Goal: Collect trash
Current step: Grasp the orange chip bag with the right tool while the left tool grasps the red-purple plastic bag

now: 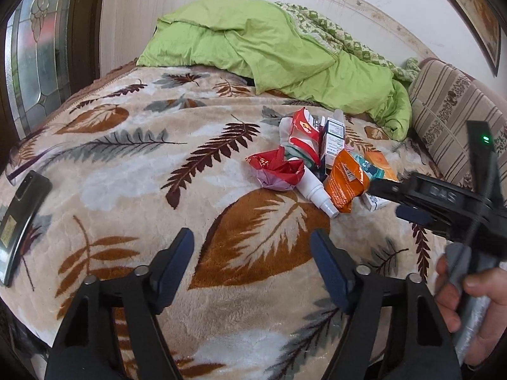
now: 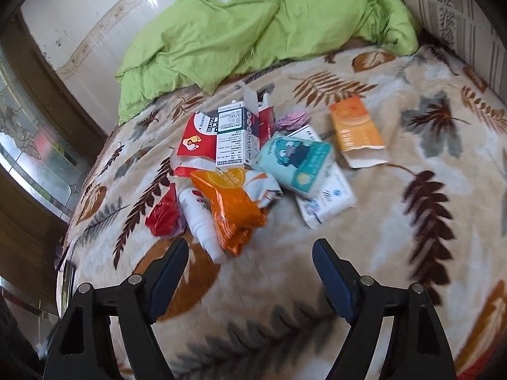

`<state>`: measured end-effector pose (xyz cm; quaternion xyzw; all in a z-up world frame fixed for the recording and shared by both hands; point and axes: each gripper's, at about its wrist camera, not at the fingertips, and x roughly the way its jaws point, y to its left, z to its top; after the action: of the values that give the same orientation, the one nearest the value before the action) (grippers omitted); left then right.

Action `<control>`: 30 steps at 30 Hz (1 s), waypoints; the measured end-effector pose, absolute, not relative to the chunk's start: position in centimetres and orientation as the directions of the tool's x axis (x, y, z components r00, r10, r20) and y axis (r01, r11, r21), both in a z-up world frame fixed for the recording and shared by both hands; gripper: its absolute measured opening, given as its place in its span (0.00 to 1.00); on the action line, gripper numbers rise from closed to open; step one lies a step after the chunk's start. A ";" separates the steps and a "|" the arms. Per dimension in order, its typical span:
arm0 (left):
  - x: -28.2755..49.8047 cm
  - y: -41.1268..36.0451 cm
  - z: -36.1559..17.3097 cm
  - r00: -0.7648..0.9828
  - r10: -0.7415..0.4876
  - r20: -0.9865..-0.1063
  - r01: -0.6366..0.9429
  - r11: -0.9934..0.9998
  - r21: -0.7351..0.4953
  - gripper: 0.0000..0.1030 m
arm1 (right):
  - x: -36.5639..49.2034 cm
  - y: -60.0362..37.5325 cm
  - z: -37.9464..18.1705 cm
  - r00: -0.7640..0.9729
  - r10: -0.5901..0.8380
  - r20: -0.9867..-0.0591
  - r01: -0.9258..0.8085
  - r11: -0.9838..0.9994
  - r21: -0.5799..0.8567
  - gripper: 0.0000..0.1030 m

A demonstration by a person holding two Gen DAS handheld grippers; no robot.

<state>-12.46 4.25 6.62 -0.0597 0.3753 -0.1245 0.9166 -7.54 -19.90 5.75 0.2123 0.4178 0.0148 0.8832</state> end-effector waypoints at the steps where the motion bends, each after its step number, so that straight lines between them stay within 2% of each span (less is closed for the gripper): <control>1: -12.0 4.3 6.5 0.679 -0.276 -0.681 0.182 0.961 -0.208 0.62 | -6.6 -19.7 5.4 0.648 0.203 -0.734 0.159 0.906 0.391 0.79; 4: -10.3 4.3 6.2 0.653 -0.288 -0.701 0.173 0.957 -0.232 0.57 | -4.2 -19.4 4.5 0.635 0.218 -0.742 0.167 0.898 0.407 0.64; 7: -8.5 4.1 6.3 0.636 -0.318 -0.703 0.159 0.946 -0.284 0.57 | -3.3 -19.7 3.7 0.620 0.249 -0.744 0.156 0.890 0.428 0.35; 10: -6.4 3.2 6.5 0.630 -0.332 -0.702 0.141 0.938 -0.317 0.57 | -3.7 -20.2 4.3 0.643 0.257 -0.721 0.142 0.886 0.442 0.29; 16: -1.7 1.2 5.8 0.584 -0.368 -0.723 0.088 0.915 -0.395 0.57 | -5.4 -21.1 6.2 0.696 0.222 -0.683 0.117 0.903 0.413 0.28; 23: 0.8 -1.5 3.2 0.554 -0.344 -0.758 0.126 0.935 -0.332 0.58 | -6.1 -22.8 6.9 0.711 0.200 -0.675 0.127 0.907 0.402 0.28; 26: 1.4 -1.9 1.9 0.533 -0.310 -0.787 0.137 0.950 -0.281 0.56 | -6.1 -22.9 6.8 0.708 0.208 -0.674 0.126 0.903 0.411 0.28; 30: 1.6 -1.6 1.9 0.561 -0.288 -0.776 0.133 0.957 -0.259 0.46 | -6.2 -22.6 7.1 0.711 0.221 -0.667 0.112 0.901 0.418 0.28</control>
<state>1.60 -1.62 1.87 -0.0856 0.4528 -0.1196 0.8794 -6.20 -22.61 7.06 0.2199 0.3787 0.0302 0.8985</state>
